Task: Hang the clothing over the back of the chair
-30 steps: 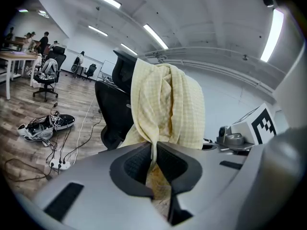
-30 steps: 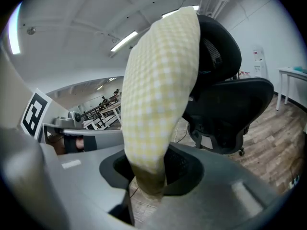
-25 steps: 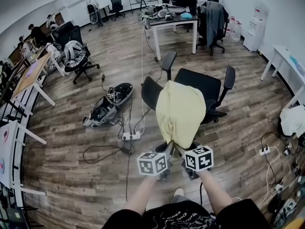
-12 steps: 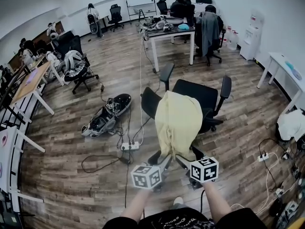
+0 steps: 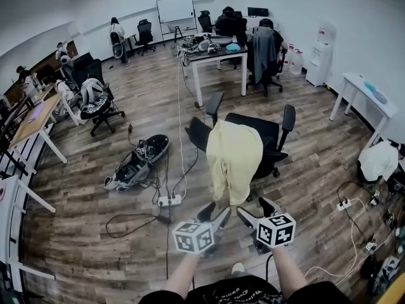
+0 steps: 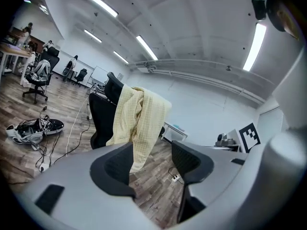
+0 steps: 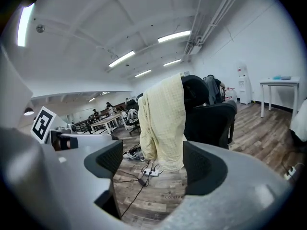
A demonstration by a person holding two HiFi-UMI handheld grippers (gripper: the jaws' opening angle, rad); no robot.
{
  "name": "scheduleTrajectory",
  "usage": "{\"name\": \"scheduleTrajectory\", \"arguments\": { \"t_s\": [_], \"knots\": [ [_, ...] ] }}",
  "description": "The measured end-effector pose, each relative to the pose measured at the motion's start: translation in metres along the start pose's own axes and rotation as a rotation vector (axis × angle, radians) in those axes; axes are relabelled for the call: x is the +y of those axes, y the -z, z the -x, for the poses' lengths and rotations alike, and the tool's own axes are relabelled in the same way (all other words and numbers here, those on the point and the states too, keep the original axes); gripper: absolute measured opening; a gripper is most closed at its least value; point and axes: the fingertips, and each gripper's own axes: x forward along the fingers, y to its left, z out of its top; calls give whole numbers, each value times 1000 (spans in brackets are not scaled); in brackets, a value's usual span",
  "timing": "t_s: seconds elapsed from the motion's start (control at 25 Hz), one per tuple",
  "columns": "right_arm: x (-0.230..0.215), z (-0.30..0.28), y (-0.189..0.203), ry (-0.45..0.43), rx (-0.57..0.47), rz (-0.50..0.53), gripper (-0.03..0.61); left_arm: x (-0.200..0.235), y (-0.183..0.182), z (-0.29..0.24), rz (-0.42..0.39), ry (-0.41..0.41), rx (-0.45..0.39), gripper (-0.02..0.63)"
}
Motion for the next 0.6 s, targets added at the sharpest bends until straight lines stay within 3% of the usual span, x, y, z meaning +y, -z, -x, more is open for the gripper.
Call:
{"name": "scheduleTrajectory", "arguments": {
  "t_s": [0.16, 0.36, 0.6],
  "knots": [
    [13, 17, 2, 14, -35, 8, 380, -18, 3, 16, -32, 58, 13, 235],
    [37, 31, 9, 23, -49, 33, 379, -25, 4, 41, -28, 57, -26, 228],
    [55, 39, 10, 22, -64, 52, 371, -31, 6, 57, -40, 50, -56, 127]
  ]
}}
